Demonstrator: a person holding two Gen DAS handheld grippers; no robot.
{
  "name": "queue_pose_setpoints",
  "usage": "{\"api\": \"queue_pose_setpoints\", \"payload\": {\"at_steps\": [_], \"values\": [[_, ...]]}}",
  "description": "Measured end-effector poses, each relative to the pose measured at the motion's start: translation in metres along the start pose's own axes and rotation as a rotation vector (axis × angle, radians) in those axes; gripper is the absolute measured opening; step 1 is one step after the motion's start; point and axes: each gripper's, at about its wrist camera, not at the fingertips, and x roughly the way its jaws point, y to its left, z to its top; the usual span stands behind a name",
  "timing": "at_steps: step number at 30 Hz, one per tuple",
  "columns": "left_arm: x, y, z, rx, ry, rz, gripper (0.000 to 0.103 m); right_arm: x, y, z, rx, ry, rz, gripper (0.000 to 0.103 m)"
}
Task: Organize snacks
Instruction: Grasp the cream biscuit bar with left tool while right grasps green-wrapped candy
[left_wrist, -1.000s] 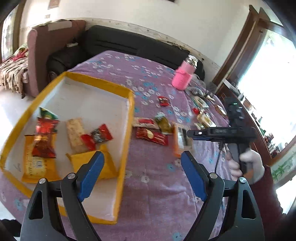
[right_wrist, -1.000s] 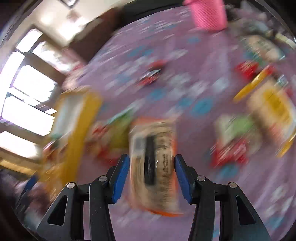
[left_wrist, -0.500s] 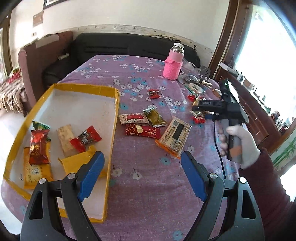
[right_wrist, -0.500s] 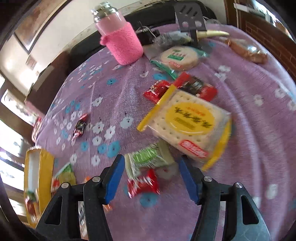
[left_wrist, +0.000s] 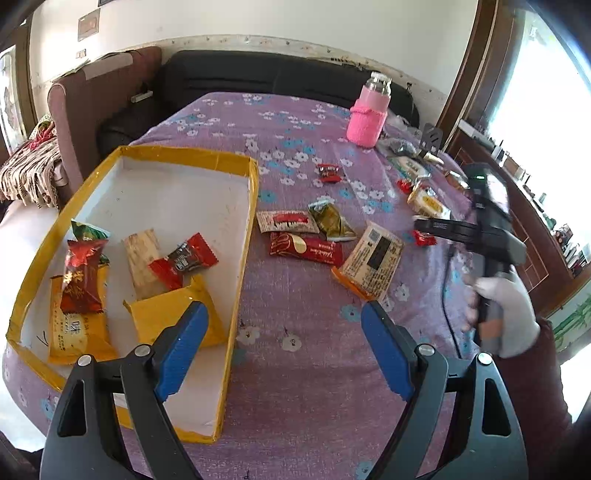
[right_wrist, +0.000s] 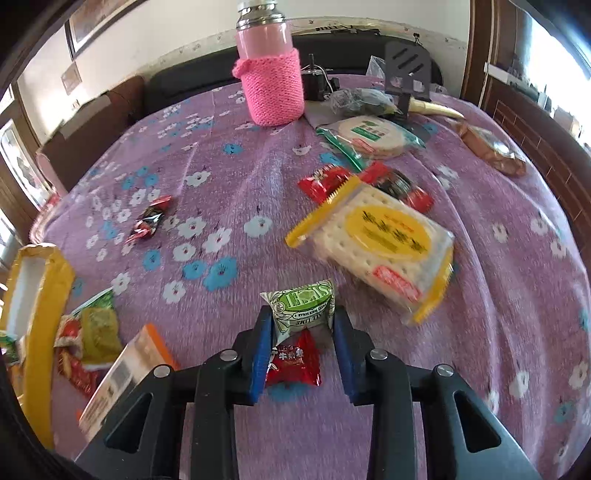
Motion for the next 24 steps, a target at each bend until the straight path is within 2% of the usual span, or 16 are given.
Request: {"api": "queue_pose_setpoints", "payload": {"at_steps": [3,5,7,10,13,17,21,24], "values": [[0.011,-0.008,0.0,0.013,0.028,-0.002,0.085,-0.012,-0.012,-0.014,0.039,-0.016,0.061,0.033],[0.019,-0.016,0.002,0.036,0.046,-0.004,0.085,-0.022,-0.022,-0.023,0.08,-0.035,0.155,0.033],[0.031,-0.029,0.006,0.075,0.063,-0.003,0.085,-0.03,-0.028,-0.028,0.095,-0.071,0.217,0.033],[0.062,-0.054,0.014,0.164,0.104,0.014,0.085,-0.034,-0.03,-0.032,0.113,-0.092,0.26,0.033],[0.091,-0.079,0.021,0.273,0.129,0.045,0.085,-0.033,-0.029,-0.033,0.12,-0.087,0.293,0.034],[0.117,-0.105,0.03,0.389,0.107,0.072,0.085,-0.031,-0.033,-0.034,0.13,-0.079,0.304,0.034],[0.133,-0.118,0.038,0.448,0.091,0.057,0.086,-0.029,-0.036,-0.033,0.143,-0.08,0.319,0.034],[0.15,-0.128,0.036,0.481,0.141,0.073,0.087,-0.029,-0.033,-0.034,0.134,-0.08,0.323,0.034]]}}
